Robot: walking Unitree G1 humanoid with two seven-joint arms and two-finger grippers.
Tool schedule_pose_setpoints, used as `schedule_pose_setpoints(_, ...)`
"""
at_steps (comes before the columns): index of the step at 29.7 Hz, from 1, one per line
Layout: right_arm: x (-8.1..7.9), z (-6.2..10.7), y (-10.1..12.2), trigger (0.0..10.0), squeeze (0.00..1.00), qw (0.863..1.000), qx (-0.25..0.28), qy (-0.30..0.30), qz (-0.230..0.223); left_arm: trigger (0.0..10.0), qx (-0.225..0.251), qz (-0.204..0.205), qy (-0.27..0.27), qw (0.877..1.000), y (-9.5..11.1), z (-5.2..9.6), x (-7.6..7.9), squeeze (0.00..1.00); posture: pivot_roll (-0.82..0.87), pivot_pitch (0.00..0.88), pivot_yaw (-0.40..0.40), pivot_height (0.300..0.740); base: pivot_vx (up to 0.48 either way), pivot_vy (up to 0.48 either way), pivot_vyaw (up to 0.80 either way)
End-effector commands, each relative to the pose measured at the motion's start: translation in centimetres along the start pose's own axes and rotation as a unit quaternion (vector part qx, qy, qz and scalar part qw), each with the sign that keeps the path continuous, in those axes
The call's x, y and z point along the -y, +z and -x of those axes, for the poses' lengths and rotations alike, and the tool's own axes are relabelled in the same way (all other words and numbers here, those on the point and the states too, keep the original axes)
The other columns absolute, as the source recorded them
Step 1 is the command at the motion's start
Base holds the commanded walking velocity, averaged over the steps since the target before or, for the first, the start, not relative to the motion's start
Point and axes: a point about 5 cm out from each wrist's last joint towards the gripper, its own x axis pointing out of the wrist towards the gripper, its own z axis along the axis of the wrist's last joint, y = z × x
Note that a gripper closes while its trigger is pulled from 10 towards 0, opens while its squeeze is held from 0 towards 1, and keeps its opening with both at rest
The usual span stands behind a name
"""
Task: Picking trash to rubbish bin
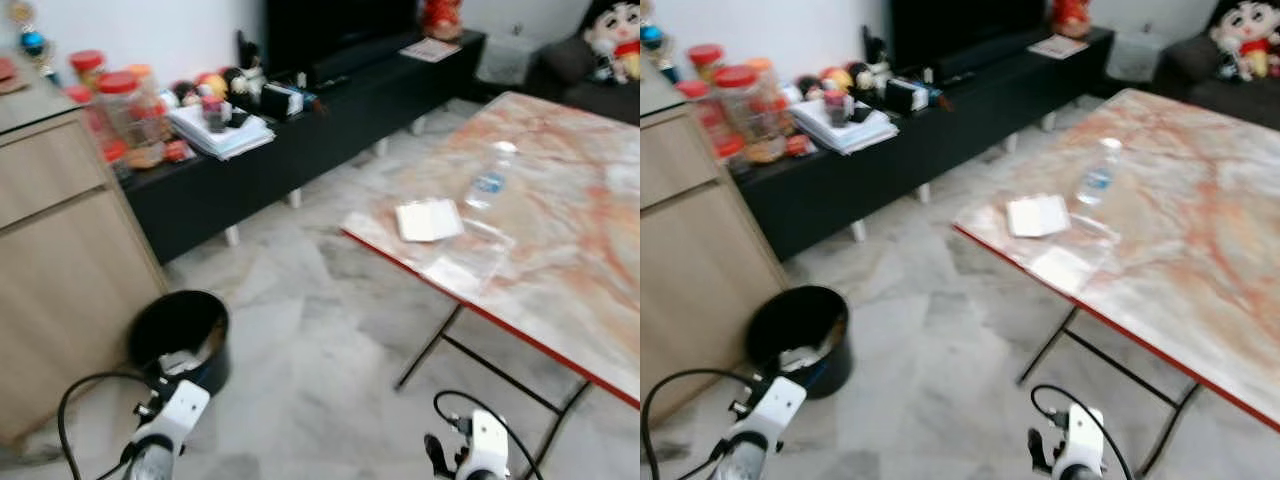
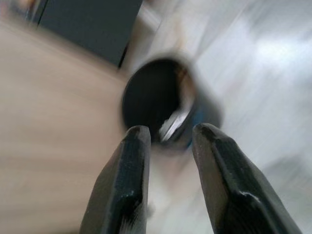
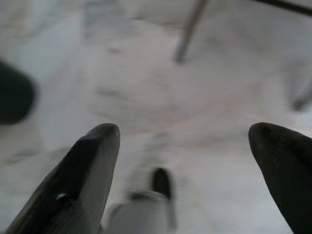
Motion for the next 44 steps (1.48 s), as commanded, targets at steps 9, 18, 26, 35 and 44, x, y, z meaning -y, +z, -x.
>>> schedule_pose_setpoints(9, -0.2, 0.0, 0.0, 10.0, 0.00, 1.000, 0.001, 0.001, -0.008, 10.0, -0.018, 0.002, 0.001, 1.000, -1.0, 0.5, 0.2, 0.00, 0.03, 0.031, -0.011, 0.740, 0.000, -0.053, -0.80)
schedule_pose_setpoints(18, -0.4, -0.1, 0.3, 10.0, 0.00, 1.000, 0.004, 0.004, -0.007, 10.0, -0.016, 0.008, 0.003, 1.000, -0.8, 0.4, 0.1, 0.00, 0.03, 0.035, -0.016, 0.740, 0.000, 0.000, -0.80)
schedule_pose_setpoints(26, -0.4, -0.1, 0.2, 10.0, 0.00, 1.000, 0.002, 0.005, -0.005, 10.0, -0.021, 0.010, 0.005, 1.000, -1.1, 0.5, 0.1, 0.00, 0.03, 0.050, -0.023, 0.740, 0.000, 0.000, -0.80)
schedule_pose_setpoints(35, -0.3, -0.1, 0.5, 10.0, 0.00, 1.000, 0.009, 0.007, -0.005, 10.0, -0.021, 0.018, 0.010, 1.000, -0.9, 0.4, 0.1, 0.00, 0.03, 0.058, -0.029, 0.740, 0.000, 0.000, -0.44)
schedule_pose_setpoints(44, -1.0, -0.5, 3.8, 10.0, 0.00, 0.994, 0.079, 0.051, 0.058, 10.0, 0.018, 0.111, 0.054, 0.992, 0.9, 0.4, -0.2, 0.00, 0.04, 0.062, -0.033, 0.740, 0.000, 0.000, 0.00)
